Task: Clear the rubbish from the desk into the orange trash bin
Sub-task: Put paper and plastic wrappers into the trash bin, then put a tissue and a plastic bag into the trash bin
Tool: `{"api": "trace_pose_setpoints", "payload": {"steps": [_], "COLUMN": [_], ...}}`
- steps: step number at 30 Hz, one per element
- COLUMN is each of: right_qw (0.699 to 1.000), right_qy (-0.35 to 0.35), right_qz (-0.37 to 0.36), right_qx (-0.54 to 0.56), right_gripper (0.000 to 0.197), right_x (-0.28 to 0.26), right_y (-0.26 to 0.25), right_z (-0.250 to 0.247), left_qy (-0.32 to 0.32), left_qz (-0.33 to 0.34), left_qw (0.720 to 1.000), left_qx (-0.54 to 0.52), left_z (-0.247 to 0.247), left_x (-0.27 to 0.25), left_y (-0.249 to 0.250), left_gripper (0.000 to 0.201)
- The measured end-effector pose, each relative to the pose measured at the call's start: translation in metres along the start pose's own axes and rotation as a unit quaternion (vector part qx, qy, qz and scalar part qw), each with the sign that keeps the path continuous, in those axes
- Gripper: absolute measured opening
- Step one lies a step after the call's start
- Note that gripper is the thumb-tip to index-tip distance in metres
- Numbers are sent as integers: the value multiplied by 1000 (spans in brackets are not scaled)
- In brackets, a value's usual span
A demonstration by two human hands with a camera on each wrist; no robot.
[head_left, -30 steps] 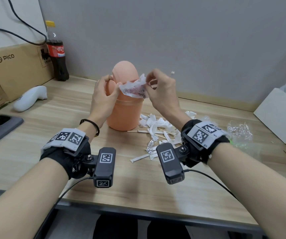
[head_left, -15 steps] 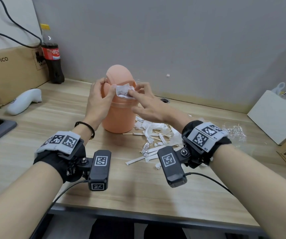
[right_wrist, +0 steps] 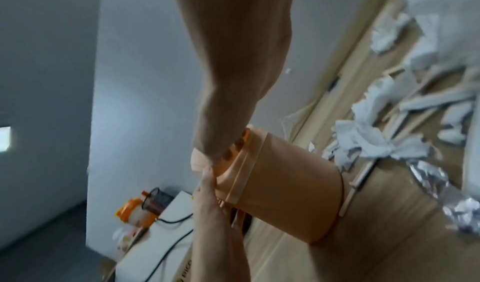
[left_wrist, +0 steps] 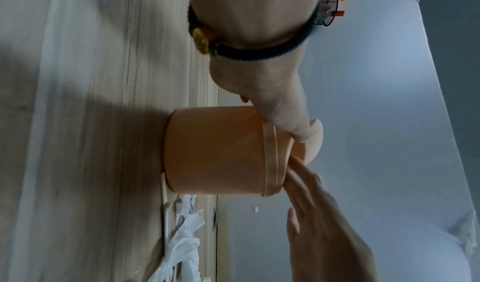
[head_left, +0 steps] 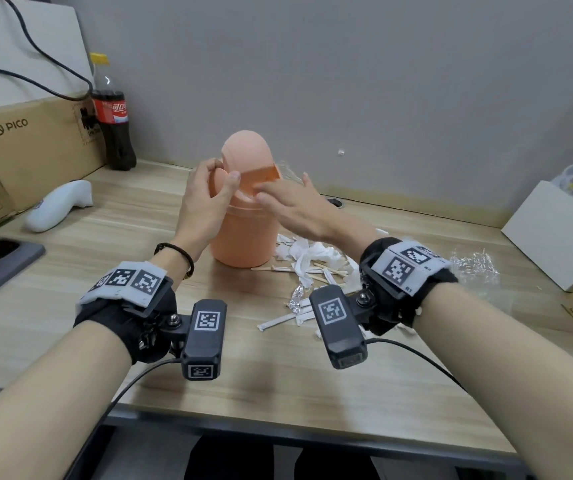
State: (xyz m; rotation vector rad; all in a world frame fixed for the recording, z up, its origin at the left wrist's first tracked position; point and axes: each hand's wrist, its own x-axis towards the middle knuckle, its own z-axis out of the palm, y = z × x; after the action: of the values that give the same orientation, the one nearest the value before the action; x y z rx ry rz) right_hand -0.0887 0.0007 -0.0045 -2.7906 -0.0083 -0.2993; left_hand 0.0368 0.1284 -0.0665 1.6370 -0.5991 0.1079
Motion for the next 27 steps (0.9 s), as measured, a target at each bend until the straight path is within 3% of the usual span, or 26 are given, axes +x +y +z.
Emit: {"api": "trace_pose_setpoints", "payload": {"steps": [2, 4, 9, 12, 16, 19, 21, 23, 27], "right_qw": [987, 976, 969, 957, 938, 916, 910, 906, 897], "right_qy": [99, 154, 197, 203, 127, 35, -70, -164, -184], "right_qz": [16, 45, 90, 180, 322, 393, 400, 376, 376], "right_qx": [126, 149, 117, 99, -10, -79, -81, -109, -144], "right_gripper": [37, 31, 40, 35, 39, 71, 97, 105, 100], "right_x": [-2, -5, -15, -28, -56, -75, -84, -90, -99], "right_y": [4, 11, 34, 59, 91, 111, 116, 114, 116], "right_z": [-2, -4, -12, -17, -19, -18, -20, -21, -12], "left_qy": [-3, -4, -1, 4, 19, 33, 41, 46, 46], "left_qz": [-3, -6, -1, 1, 3, 6, 9, 10, 5], "left_qw": [1000, 1000, 1000, 1000, 1000, 999, 999, 999, 999], "left_qx": [0, -3, 0, -3, -8, -6, 0, 2, 7], "left_z": [-1, -1, 0, 2, 8, 13, 16, 18, 17], "left_x": [0, 0, -1, 0, -1, -1, -1, -1, -2], "left_y": [0, 0, 1, -1, -1, 0, 0, 0, 1], "left_gripper": [41, 40, 40, 36, 41, 41, 42, 44, 44]}}
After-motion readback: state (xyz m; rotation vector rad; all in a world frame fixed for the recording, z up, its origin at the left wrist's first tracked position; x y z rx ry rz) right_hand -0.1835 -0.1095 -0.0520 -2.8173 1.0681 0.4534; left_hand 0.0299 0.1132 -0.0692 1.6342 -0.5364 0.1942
